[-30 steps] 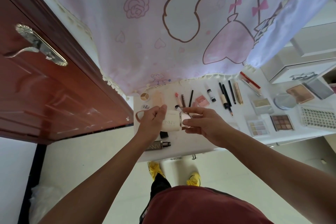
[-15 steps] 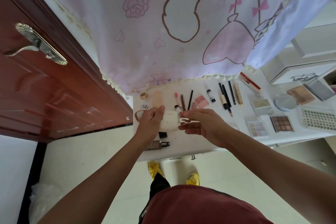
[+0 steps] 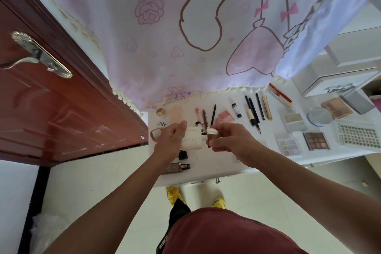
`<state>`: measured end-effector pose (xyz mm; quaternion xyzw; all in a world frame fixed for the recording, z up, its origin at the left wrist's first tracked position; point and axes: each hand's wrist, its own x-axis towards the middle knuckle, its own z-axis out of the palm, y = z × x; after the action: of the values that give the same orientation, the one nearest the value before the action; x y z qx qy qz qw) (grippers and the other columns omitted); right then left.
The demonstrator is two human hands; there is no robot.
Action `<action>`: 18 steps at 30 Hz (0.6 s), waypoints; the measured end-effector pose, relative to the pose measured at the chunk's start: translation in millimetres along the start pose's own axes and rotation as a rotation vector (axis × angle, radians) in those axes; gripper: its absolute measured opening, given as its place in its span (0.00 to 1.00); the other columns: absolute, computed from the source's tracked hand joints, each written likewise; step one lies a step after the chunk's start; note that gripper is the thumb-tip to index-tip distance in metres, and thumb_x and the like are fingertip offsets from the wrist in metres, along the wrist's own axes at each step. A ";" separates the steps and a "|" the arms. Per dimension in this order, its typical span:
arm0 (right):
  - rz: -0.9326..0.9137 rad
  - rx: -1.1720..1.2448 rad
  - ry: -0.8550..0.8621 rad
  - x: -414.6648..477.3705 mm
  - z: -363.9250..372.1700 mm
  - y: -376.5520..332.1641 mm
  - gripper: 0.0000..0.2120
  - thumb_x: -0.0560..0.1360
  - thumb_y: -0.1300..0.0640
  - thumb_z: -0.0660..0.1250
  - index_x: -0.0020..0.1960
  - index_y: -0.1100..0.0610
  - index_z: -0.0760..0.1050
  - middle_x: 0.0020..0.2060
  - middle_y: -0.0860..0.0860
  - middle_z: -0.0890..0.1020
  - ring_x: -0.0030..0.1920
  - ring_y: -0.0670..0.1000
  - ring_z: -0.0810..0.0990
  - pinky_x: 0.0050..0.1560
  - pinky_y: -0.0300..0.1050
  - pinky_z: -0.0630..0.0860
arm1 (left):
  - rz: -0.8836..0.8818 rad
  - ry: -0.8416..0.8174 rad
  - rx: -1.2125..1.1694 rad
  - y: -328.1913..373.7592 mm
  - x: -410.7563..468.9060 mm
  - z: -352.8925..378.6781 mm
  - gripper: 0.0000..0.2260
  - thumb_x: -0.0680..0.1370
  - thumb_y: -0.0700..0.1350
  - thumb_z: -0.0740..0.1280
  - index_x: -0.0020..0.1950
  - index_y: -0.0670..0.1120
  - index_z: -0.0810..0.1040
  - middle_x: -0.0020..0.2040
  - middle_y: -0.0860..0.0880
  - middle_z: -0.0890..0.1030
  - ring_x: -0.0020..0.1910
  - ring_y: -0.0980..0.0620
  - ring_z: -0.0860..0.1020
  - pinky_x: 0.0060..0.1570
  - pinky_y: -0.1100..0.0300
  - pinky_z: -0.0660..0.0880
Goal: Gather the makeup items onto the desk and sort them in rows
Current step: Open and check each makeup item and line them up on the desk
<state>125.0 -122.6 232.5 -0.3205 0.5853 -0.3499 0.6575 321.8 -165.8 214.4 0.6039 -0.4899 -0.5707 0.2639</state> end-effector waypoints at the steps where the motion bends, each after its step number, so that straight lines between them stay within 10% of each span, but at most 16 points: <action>1: -0.007 -0.007 0.006 0.2 -1.7 0.0 0.18 0.70 0.72 0.72 0.58 0.61 0.78 0.50 0.60 0.84 0.46 0.53 0.84 0.48 0.44 0.82 | -0.016 -0.007 -0.041 1.1 -0.2 -0.2 0.20 0.79 0.60 0.62 0.37 0.46 0.70 0.30 0.49 0.69 0.24 0.54 0.66 0.24 0.61 0.62; 18: 0.265 0.094 0.211 4.8 -54.6 70.0 0.16 0.71 0.68 0.71 0.58 0.60 0.79 0.44 0.58 0.85 0.43 0.51 0.84 0.43 0.45 0.79 | -0.507 -0.074 -0.210 -71.7 15.2 50.4 0.07 0.75 0.34 0.71 0.49 0.36 0.75 0.51 0.38 0.79 0.41 0.44 0.81 0.39 0.55 0.82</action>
<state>77.0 -88.8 165.8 -0.1709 0.6711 -0.3187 0.6472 292.9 -140.0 134.3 0.6553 -0.2705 -0.6879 0.1556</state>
